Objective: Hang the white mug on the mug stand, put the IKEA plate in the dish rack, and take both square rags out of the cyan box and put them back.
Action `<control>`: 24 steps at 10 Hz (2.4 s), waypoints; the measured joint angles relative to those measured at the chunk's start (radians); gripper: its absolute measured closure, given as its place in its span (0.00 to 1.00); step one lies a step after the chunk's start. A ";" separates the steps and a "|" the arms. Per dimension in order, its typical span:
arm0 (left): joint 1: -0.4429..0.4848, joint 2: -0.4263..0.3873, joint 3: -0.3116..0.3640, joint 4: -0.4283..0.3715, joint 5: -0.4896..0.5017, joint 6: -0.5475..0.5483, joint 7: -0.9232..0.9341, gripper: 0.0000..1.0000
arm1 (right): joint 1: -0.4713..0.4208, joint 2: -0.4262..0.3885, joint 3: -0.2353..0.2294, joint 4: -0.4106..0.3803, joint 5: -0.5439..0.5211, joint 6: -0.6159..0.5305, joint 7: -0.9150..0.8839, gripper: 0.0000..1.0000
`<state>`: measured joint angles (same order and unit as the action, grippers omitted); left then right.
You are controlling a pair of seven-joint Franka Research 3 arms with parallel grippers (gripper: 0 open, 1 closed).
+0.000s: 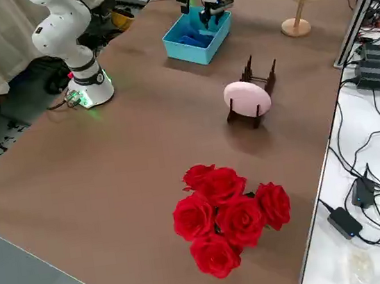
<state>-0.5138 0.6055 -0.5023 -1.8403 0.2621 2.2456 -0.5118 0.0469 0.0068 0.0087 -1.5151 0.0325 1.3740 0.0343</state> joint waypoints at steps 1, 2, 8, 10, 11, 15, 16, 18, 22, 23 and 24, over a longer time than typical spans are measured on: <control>0.000 0.026 0.003 0.000 0.000 0.016 0.000 0.11 | -0.001 0.000 -0.003 0.000 0.000 0.000 0.000 0.00; -0.001 0.050 0.008 0.000 0.001 0.043 -0.001 0.01 | -0.001 0.000 -0.005 0.000 0.000 0.000 0.000 0.00; -0.005 0.048 0.015 0.023 0.001 0.066 -0.009 0.87 | -0.001 0.000 -0.007 0.000 0.000 0.000 -0.001 0.00; -0.004 -0.028 0.014 0.037 0.001 0.029 -0.012 0.96 | -0.001 0.000 -0.007 0.000 0.000 0.000 -0.001 0.00; -0.004 -0.090 0.013 0.041 0.000 -0.027 -0.013 0.96 | 0.000 0.000 -0.006 0.000 0.001 0.000 -0.002 0.00; 0.058 -0.371 0.021 0.044 -0.046 -0.252 0.015 0.94 | 0.013 0.001 -0.001 -0.002 0.002 0.000 -0.003 0.00; 0.062 -0.378 0.022 0.037 -0.048 -0.256 0.031 0.91 | 0.018 0.001 0.000 -0.003 0.002 0.000 -0.003 0.00; 0.034 -0.278 0.020 0.044 -0.048 -0.247 0.039 0.64 | 0.022 0.001 0.000 -0.008 0.002 0.000 -0.003 0.00; -0.073 -0.001 0.021 0.062 -0.046 -0.170 0.040 0.04 | 0.031 0.002 0.000 -0.024 0.003 0.000 -0.004 0.00; -0.084 0.031 0.021 0.062 -0.032 -0.165 0.040 0.00 | 0.031 0.002 0.000 -0.025 0.003 0.001 -0.004 0.00; -0.085 0.056 0.023 0.062 0.009 -0.164 0.039 0.00 | 0.031 0.003 0.000 -0.026 0.003 0.001 -0.004 0.00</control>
<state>-0.5991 0.6620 -0.4791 -1.7779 0.2714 2.0819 -0.4728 0.0778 0.0094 0.0086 -1.5407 0.0353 1.3751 0.0304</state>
